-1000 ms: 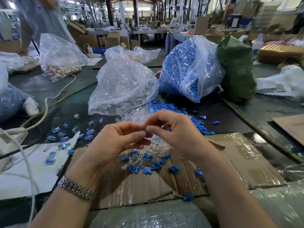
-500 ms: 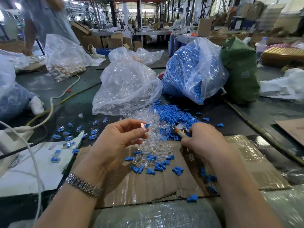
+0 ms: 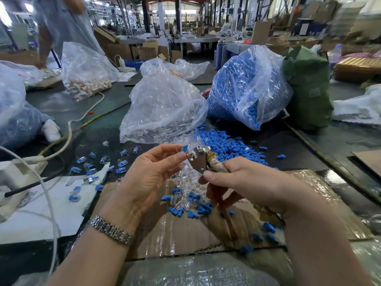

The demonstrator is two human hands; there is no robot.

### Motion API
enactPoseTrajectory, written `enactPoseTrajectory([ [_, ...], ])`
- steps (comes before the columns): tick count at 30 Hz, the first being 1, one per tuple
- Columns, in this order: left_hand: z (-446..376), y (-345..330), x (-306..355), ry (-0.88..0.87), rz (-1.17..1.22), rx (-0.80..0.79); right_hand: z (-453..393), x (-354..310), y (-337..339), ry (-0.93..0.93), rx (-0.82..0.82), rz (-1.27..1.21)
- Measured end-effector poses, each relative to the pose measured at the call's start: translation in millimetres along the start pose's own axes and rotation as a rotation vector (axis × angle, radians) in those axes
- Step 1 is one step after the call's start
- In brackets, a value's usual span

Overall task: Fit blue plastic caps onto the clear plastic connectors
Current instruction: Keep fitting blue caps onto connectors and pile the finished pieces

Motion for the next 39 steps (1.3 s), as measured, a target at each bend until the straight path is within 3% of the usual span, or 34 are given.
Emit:
enactPoseTrajectory([
  [8, -1, -5, -2, -0.024, -0.113, -0.024, 2, -8, -5, -0.015, -0.025, 0.069],
  [23, 2, -2, 5, -0.167, -0.267, 0.076, -10, -6, -10, 0.013, 0.045, 0.155],
  [29, 6, 7, 16, -0.221, -0.349, 0.135, -10, -6, -9, 0.029, 0.024, 0.037],
  [31, 11, 19, 25, -0.249, -0.386, 0.226, -6, -7, 3, 0.045, 0.06, -0.027],
  [34, 20, 47, 38, -0.291, -0.624, 0.585, -1, -4, 32, 0.074, 0.266, -0.017],
  [37, 29, 63, 48, -0.245, -0.99, 0.964, 1, 5, 57, -0.016, 0.455, 0.323],
  [39, 30, 61, 49, -0.19, -1.279, 1.069, 2, 13, 62, -0.136, 0.467, 0.585],
])
Point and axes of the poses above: each hand's wrist, its own z-axis away from the middle knuckle, its own y-axis out of the back of the hand, x = y × z, the point moved 7 cm from there along -z, towards the middle knuckle, and after that the axes turned 12 degrees about y, right-handed, at the moved point
